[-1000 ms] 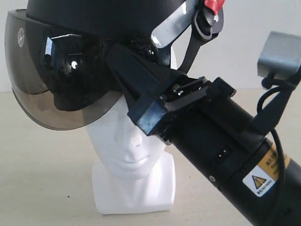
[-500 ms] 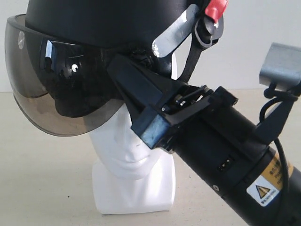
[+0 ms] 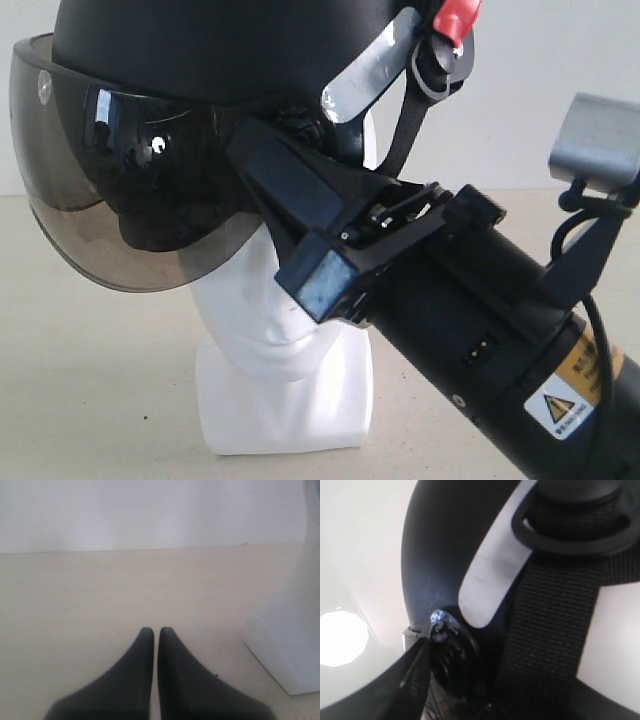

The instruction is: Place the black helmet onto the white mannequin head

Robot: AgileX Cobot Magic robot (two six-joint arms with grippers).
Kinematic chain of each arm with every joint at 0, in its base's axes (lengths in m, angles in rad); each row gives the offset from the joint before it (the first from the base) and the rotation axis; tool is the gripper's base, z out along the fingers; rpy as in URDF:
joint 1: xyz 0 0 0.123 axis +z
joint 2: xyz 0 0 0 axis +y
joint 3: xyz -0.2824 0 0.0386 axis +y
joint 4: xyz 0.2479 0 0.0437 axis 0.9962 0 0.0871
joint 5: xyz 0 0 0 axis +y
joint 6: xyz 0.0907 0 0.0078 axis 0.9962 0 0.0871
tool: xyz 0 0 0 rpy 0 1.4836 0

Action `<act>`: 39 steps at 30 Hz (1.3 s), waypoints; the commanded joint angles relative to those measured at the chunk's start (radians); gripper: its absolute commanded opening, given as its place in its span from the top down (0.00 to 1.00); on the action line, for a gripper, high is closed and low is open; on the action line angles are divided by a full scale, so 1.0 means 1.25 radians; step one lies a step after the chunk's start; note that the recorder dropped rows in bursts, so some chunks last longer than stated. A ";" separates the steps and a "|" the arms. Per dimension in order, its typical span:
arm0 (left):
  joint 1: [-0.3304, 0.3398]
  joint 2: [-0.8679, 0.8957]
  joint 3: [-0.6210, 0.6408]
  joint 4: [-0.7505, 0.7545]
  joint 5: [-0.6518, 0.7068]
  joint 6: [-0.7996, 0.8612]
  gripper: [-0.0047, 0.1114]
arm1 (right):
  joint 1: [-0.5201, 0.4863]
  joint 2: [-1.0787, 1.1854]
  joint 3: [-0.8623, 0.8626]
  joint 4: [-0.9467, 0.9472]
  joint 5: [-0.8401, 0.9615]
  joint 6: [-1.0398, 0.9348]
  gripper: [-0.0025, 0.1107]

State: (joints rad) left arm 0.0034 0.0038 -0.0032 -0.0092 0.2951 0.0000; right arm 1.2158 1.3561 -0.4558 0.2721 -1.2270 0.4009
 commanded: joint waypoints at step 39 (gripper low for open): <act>-0.001 0.457 -0.506 0.544 -0.515 -0.610 0.92 | -0.016 -0.006 0.018 0.141 0.005 -0.083 0.98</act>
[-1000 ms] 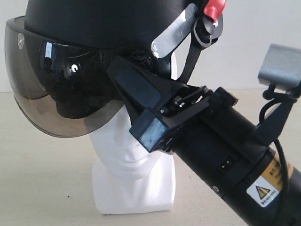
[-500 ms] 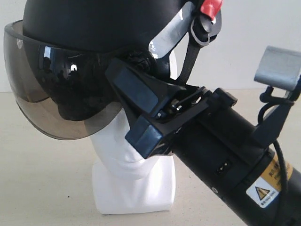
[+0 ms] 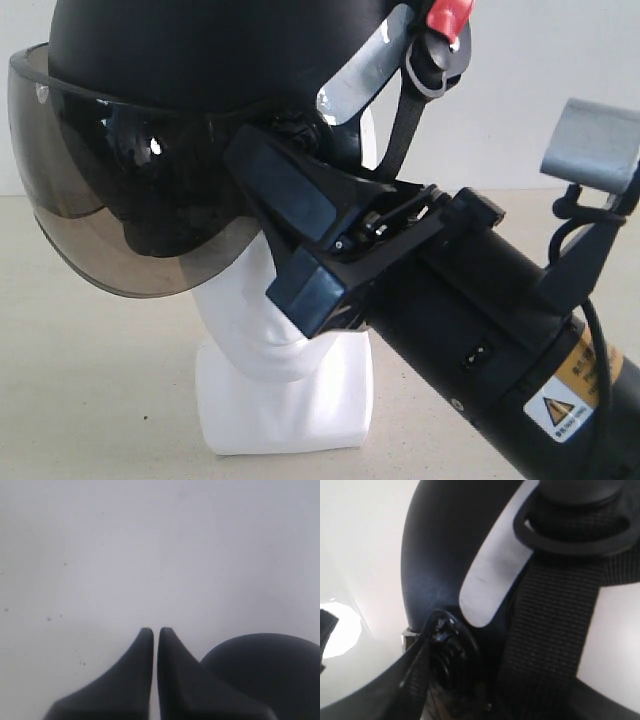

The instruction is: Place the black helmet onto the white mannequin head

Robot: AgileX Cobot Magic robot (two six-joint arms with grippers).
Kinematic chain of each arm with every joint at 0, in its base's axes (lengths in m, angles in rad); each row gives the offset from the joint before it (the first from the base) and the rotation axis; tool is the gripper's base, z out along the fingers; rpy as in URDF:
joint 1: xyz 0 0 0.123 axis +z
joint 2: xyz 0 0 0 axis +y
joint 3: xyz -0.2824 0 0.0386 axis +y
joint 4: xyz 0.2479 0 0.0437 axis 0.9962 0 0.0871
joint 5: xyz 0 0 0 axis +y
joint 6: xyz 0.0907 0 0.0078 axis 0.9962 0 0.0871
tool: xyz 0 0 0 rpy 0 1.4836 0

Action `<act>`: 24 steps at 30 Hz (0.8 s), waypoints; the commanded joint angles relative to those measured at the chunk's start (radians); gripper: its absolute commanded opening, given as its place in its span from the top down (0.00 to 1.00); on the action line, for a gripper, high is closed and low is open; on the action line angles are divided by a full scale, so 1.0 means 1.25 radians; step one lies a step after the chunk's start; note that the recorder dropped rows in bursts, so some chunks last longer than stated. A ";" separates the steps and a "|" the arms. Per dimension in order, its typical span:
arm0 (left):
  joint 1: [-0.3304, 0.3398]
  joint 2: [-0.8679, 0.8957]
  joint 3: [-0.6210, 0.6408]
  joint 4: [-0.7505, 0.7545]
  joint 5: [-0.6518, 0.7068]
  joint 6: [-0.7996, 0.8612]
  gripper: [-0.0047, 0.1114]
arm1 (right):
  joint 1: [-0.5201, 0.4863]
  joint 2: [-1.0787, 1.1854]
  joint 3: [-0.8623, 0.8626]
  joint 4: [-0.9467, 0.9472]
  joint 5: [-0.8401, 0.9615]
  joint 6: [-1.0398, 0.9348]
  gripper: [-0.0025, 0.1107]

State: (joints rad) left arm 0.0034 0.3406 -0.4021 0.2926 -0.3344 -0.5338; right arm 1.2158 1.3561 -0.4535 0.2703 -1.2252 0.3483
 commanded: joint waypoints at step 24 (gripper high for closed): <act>-0.001 0.934 -0.893 1.161 -0.639 -0.832 0.92 | -0.016 -0.006 0.016 0.181 0.003 -0.116 0.98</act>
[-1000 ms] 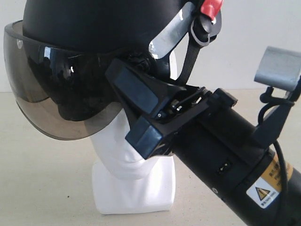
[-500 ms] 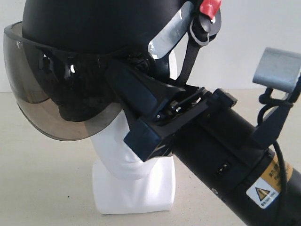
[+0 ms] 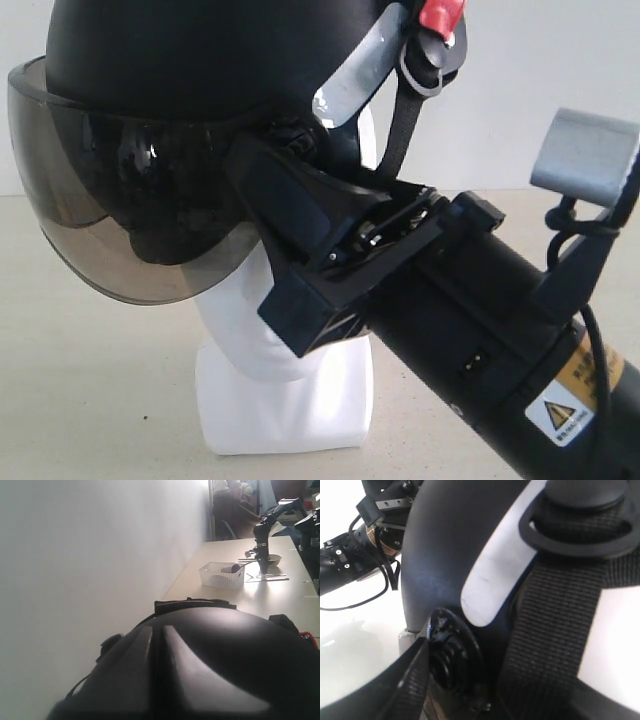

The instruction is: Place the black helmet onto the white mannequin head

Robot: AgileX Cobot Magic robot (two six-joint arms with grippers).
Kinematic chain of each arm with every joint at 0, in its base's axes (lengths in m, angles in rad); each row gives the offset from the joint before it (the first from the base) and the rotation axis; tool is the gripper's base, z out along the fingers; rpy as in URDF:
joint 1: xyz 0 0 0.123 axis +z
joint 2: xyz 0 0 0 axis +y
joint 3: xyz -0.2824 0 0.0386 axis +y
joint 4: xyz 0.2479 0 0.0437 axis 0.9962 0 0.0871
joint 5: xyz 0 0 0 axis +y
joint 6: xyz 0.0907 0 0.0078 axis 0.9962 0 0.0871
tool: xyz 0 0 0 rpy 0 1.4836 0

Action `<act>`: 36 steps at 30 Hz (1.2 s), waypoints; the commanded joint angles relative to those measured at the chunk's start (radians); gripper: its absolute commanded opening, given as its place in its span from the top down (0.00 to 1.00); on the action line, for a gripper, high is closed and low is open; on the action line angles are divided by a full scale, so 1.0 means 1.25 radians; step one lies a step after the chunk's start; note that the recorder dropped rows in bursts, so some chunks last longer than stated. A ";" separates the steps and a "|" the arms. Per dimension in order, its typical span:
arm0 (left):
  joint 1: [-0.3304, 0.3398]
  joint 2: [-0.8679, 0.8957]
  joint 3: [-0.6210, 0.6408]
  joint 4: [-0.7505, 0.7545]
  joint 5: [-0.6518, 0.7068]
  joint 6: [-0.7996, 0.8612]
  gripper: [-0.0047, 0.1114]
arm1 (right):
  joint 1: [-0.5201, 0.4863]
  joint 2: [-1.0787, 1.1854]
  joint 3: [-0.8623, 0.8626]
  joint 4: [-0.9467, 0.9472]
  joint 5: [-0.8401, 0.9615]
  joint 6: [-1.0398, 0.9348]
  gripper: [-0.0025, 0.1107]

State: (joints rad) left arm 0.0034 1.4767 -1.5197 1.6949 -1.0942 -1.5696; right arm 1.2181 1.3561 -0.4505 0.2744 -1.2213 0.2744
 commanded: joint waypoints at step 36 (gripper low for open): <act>-0.068 0.096 0.001 0.040 -0.049 -0.003 0.92 | -0.018 -0.006 0.014 0.193 0.000 -0.100 0.98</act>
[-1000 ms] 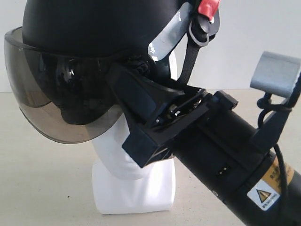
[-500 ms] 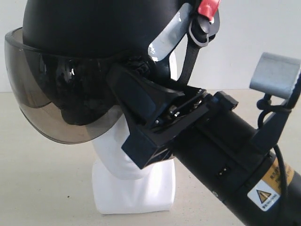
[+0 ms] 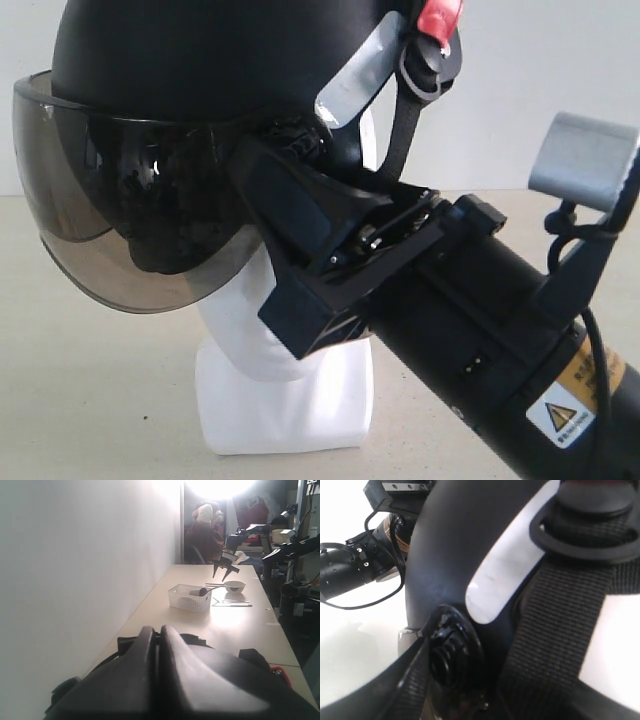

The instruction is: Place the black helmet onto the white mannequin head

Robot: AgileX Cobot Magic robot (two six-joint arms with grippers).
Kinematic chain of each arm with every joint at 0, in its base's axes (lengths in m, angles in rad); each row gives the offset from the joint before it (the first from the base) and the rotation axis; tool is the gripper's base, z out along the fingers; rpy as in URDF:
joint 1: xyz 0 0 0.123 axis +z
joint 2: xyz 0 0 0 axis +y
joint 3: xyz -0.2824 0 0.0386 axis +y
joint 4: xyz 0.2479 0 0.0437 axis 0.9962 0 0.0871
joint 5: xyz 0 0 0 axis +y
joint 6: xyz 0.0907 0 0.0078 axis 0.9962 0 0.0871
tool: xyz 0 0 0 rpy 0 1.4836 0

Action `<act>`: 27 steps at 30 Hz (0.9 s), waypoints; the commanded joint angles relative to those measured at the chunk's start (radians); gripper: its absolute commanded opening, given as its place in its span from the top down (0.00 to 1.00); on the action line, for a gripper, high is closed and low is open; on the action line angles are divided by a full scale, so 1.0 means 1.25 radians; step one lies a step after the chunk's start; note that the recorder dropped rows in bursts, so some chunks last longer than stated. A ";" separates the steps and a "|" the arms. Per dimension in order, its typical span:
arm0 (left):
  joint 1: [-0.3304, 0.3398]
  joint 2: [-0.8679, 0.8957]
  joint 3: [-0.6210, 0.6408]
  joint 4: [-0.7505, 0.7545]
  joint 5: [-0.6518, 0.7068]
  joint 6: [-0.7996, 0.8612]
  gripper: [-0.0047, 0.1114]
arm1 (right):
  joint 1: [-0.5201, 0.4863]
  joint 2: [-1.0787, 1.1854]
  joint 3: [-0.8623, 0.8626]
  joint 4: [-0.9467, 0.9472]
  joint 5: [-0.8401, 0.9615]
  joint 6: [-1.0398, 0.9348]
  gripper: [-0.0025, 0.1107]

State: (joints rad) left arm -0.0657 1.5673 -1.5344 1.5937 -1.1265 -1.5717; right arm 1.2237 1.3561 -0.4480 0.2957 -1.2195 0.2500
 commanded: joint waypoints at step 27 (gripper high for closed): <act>-0.014 0.036 0.023 0.121 -0.041 -0.002 0.92 | -0.022 -0.006 0.014 0.316 -0.001 -0.231 0.98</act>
State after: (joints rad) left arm -0.0696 1.5725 -1.5344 1.5917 -1.1445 -1.5717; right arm 1.2371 1.3543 -0.4464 0.3399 -1.2118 0.1087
